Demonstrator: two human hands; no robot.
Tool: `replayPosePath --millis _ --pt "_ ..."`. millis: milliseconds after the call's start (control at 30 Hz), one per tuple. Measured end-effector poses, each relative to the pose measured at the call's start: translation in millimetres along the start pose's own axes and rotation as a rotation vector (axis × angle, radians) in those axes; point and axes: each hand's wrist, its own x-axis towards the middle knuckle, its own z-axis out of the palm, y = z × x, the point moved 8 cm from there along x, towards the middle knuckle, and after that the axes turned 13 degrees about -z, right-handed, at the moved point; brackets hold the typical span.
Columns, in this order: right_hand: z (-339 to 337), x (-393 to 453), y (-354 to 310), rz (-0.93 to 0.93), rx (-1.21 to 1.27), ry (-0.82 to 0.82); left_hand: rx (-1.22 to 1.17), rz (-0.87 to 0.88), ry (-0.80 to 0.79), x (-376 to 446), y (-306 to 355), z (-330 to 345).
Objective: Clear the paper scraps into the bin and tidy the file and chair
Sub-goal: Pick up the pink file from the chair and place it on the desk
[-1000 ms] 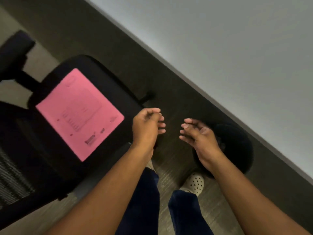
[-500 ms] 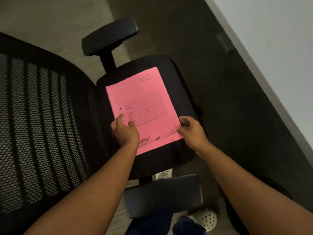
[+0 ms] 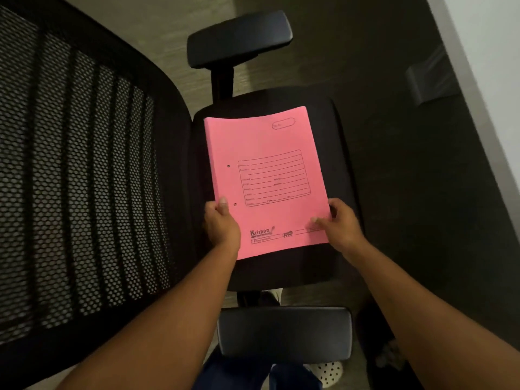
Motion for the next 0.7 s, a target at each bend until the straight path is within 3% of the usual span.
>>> replayPosePath --millis 300,467,700 --pt "-65.7 -92.2 -108.5 -0.128 0.229 -0.018 -0.19 0.192 -0.154 -100.7 67.7 -87.9" --pt "-108.1 -157.8 -182.9 -0.232 0.275 -0.085 -0.26 0.308 -0.338 -175.0 119.1 -137.8" --pt "-175.5 -225.2 -265.3 -0.405 0.168 0.068 -0.326 0.452 -0.484 -267.1 175.7 -175.1"
